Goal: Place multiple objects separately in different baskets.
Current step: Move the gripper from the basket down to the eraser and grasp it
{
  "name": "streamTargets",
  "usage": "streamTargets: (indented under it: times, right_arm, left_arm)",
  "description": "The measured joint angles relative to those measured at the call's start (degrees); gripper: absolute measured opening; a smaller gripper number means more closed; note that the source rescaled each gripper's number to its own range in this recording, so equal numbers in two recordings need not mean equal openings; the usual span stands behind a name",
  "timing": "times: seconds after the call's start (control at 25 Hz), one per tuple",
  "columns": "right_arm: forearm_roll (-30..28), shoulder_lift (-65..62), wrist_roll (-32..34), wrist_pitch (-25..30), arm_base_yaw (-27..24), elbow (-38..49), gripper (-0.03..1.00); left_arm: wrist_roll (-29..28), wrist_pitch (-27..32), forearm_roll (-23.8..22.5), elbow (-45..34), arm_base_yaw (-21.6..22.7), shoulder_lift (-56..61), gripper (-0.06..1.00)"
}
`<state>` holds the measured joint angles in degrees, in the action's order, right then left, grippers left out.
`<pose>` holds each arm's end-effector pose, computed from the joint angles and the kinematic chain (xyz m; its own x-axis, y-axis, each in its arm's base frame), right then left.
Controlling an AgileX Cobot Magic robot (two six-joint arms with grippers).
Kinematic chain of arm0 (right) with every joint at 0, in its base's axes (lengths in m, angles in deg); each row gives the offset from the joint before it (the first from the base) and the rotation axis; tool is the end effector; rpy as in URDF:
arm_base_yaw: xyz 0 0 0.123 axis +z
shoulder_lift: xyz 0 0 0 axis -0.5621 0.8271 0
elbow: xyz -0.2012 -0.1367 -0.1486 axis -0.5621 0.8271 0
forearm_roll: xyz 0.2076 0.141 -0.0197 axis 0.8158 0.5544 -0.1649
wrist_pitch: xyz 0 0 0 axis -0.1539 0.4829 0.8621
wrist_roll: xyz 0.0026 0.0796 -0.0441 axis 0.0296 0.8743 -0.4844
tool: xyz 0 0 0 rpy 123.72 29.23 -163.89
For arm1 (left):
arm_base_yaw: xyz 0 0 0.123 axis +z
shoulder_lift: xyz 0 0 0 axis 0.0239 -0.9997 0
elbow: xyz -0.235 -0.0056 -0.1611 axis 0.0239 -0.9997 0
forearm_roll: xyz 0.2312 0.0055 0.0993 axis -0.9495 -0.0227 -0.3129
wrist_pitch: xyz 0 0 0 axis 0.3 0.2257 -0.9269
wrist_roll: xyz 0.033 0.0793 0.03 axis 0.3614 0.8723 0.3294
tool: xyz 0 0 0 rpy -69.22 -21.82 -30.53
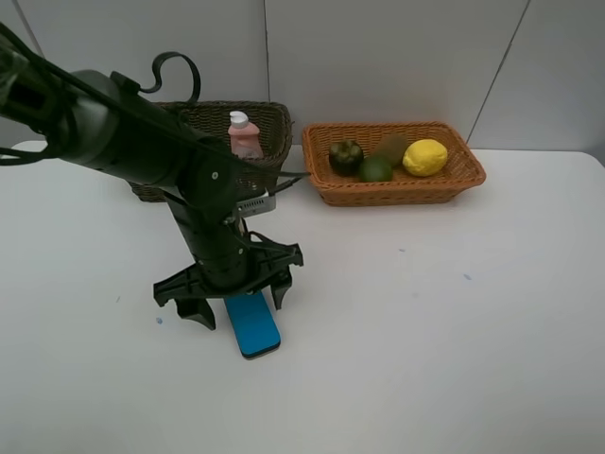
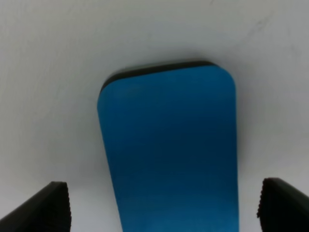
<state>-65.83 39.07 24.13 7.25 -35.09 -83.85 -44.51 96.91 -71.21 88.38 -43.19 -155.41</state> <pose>-0.0089 -0.0067 0.2841 -0.4383 -0.0344 -0.8982 0.0648 0.9955 -0.0698 0.2488 -0.2301 0.1029 -0.9411 -0.3380 -0.0015 -0.3349 0.9331 -0.1311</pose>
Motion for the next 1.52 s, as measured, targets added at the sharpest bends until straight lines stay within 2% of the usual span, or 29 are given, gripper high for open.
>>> streamTargets:
  times: [1.32, 1.44, 1.52]
  right_arm:
    - [0.0, 0.0, 0.0, 0.0, 0.0, 0.0, 0.87]
    - [0.0, 0.0, 0.0, 0.0, 0.0, 0.0, 0.87]
    - [0.0, 0.0, 0.0, 0.0, 0.0, 0.0, 0.87]
  left_arm:
    - [0.9, -0.91, 0.37, 0.0, 0.0, -1.48, 1.0]
    - [2.65, -0.92, 0.37, 0.0, 0.0, -1.48, 0.97]
    - [3.1, -0.97, 0.37, 0.0, 0.0, -1.48, 0.9]
